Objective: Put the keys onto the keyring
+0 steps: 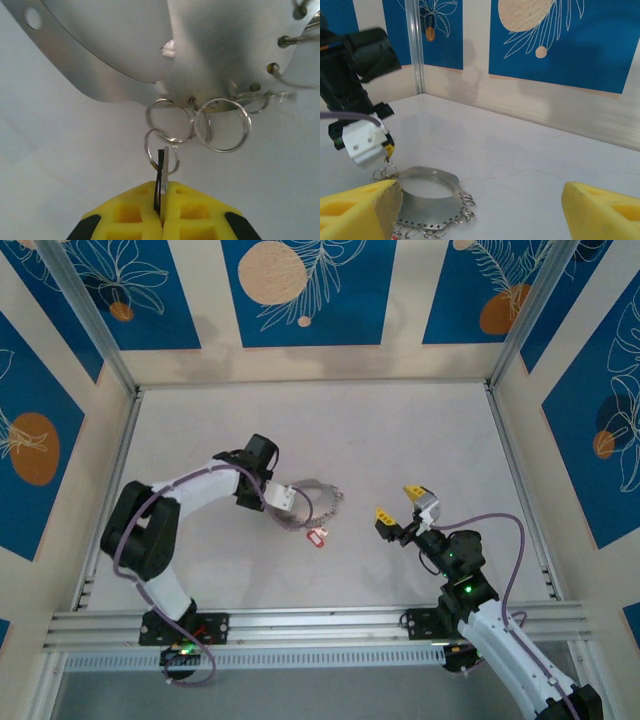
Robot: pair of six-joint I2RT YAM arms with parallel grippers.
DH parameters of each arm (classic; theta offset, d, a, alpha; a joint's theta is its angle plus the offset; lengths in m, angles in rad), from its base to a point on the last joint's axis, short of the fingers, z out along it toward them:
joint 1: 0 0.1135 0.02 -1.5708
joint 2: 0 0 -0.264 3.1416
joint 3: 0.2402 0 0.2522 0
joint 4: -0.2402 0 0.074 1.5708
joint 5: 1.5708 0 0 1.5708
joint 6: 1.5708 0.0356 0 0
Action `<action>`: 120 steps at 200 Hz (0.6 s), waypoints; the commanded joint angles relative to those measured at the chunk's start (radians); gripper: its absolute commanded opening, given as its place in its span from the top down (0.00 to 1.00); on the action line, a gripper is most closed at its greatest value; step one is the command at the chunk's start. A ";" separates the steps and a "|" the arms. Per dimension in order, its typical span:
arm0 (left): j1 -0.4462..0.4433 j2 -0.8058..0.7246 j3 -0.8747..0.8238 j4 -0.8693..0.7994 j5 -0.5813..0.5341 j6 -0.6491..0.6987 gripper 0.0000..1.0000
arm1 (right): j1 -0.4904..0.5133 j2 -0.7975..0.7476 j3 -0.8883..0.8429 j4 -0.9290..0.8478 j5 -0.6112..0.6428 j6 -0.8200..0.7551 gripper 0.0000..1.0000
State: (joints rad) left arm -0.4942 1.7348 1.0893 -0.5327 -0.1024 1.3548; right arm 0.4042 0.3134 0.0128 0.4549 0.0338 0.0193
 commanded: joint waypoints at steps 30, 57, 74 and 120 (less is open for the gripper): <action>0.064 0.085 0.031 -0.015 0.010 -0.125 0.91 | -0.009 -0.035 -0.036 0.011 -0.003 0.021 0.17; 0.097 0.120 0.056 -0.012 -0.038 -0.178 0.85 | -0.013 -0.052 -0.043 0.008 0.000 0.022 0.17; 0.106 0.136 0.087 -0.020 -0.082 -0.235 0.84 | -0.013 -0.059 -0.045 0.005 -0.006 0.022 0.17; 0.114 0.095 0.109 0.021 -0.155 -0.434 0.81 | -0.014 -0.051 -0.038 -0.001 -0.032 0.014 0.17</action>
State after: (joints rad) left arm -0.3950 1.8507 1.1763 -0.5270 -0.1997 1.0714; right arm 0.3920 0.2699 0.0105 0.4549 0.0204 0.0269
